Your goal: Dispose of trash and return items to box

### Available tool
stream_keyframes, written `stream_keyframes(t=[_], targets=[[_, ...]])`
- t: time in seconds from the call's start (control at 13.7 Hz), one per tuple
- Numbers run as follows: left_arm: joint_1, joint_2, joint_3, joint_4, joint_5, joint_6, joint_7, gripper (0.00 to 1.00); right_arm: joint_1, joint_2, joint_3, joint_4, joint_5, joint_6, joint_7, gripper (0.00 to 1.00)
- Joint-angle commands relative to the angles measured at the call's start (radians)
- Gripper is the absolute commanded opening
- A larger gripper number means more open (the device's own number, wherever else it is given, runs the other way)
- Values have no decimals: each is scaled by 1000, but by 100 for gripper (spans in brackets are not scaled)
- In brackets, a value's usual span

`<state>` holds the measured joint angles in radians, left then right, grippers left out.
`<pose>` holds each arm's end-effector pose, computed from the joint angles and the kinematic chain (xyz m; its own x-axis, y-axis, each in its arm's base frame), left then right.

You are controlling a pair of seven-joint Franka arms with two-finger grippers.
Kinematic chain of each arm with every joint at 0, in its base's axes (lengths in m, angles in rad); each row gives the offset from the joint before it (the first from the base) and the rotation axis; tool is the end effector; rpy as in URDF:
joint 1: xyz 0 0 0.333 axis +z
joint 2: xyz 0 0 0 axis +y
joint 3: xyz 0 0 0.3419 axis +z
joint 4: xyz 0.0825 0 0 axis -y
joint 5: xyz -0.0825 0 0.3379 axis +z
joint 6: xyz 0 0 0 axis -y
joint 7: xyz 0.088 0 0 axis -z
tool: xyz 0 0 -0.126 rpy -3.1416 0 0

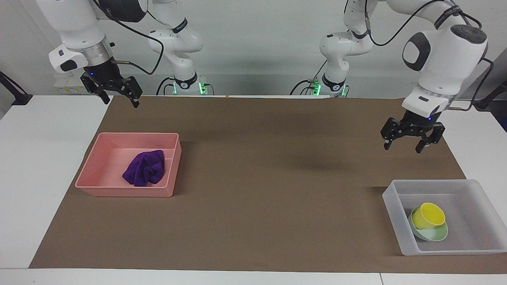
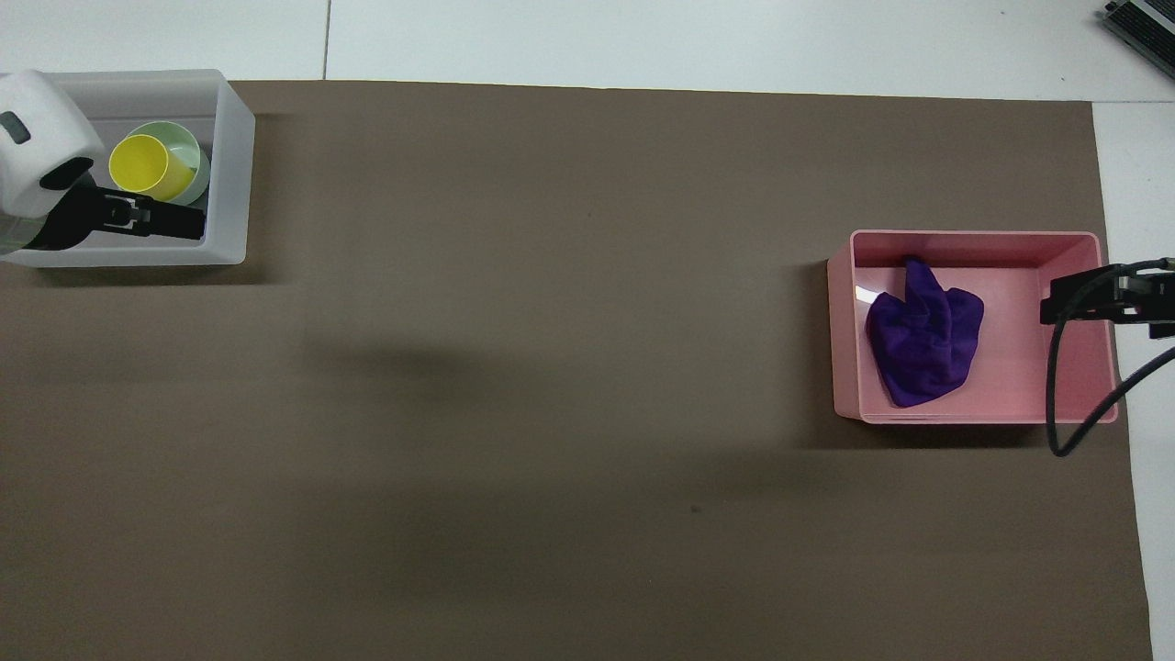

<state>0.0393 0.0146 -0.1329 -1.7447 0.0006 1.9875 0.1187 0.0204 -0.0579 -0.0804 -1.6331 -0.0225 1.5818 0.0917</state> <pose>0.5467 -0.0508 0.5886 0.9519 -0.2081 0.2249 -0.2077 -0.9779 -0.0255 0.4886 -0.0335 0.6346 0.9885 -0.1508 0.0080 -0.1509 -0.9884 0.0172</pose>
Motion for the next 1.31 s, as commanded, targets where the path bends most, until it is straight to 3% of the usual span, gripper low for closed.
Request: stream_keyframes(t=[0.0,0.15,0.44,1.24], targets=[[-35,-90,9,-69,-2,-54,-30,100,-5,-22,2,-27,10,1,-20,100],[-35,-100,6,-40,-2,-114,-25,100,-5,-22,2,-25,12,3,-20,100],[-27,-36,4,167,-2,-329,-22,100,-7,-23,2,-27,12,1,-20,100],[-22,-36,6,171,-1,-328,-24,100,-7,-23,2,-28,12,1,-23,100]])
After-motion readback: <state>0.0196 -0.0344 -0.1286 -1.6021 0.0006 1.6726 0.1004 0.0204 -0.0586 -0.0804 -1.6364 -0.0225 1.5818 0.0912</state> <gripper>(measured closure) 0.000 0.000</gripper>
